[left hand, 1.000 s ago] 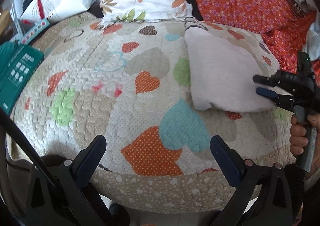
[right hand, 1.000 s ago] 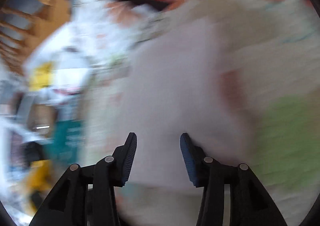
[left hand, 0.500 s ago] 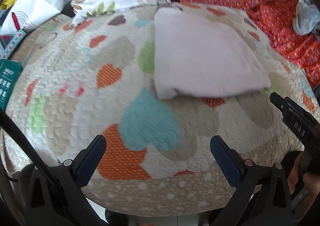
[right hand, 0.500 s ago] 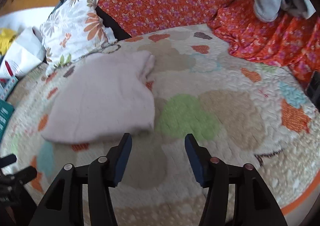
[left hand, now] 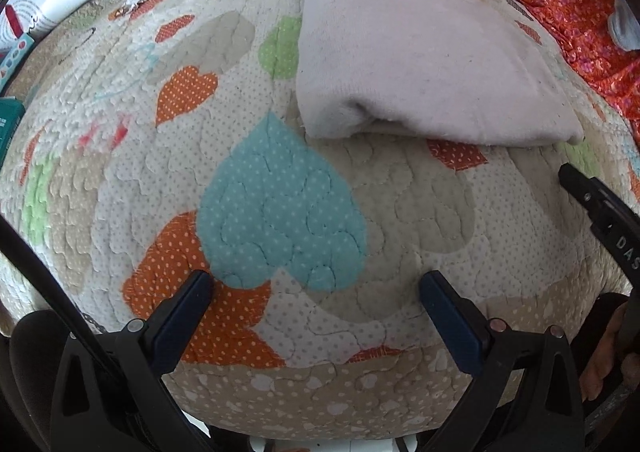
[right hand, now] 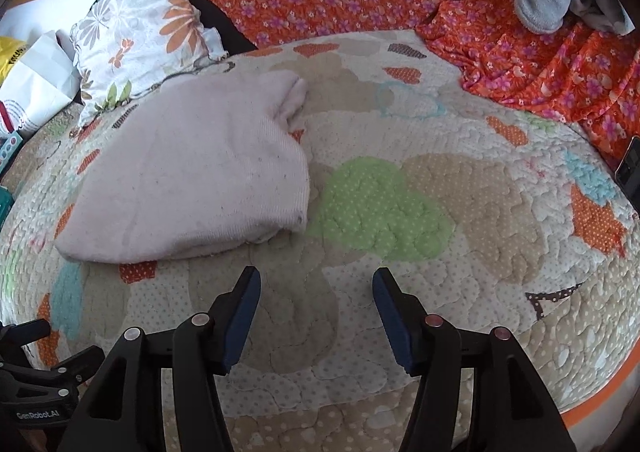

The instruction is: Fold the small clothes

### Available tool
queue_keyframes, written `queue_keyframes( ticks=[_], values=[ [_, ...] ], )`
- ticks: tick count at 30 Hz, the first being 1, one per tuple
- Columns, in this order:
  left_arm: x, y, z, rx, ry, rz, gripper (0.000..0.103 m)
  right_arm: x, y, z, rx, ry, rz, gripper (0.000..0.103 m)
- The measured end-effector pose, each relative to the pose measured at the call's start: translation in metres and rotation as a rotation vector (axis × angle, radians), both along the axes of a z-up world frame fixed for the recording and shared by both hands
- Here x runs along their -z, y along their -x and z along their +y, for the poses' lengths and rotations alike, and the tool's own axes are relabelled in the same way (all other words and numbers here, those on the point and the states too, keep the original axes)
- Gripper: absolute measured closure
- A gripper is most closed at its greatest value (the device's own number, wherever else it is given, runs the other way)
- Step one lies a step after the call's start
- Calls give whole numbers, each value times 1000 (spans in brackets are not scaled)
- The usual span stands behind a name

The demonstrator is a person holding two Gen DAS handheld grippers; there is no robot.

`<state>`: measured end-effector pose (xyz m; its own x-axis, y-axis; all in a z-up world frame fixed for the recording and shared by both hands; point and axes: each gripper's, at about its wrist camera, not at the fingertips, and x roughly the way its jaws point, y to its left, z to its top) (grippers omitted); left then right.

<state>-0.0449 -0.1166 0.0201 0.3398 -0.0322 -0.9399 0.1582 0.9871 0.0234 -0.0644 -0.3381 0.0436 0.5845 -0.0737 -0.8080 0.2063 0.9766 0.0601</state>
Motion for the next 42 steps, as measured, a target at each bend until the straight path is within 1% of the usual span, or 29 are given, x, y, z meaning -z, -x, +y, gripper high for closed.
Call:
queue_keyframes(
  ticks=[4, 9, 16, 27, 42],
  values=[
    [1, 1, 1, 0, 9, 2, 0, 4, -4, 4, -8, 13, 5, 30],
    [2, 0, 3, -1, 18, 2, 0, 7, -7, 9, -13, 47, 4, 26],
    [2, -1, 5, -1, 30, 10, 0, 9, -8, 8, -6, 48, 1, 23],
    [3, -3, 5, -5, 30, 7, 0, 9, -8, 7, -5, 43, 2, 23],
    [1, 4, 3, -14, 33, -14, 0, 9, -7, 8, -4, 52, 0, 22]
  ],
)
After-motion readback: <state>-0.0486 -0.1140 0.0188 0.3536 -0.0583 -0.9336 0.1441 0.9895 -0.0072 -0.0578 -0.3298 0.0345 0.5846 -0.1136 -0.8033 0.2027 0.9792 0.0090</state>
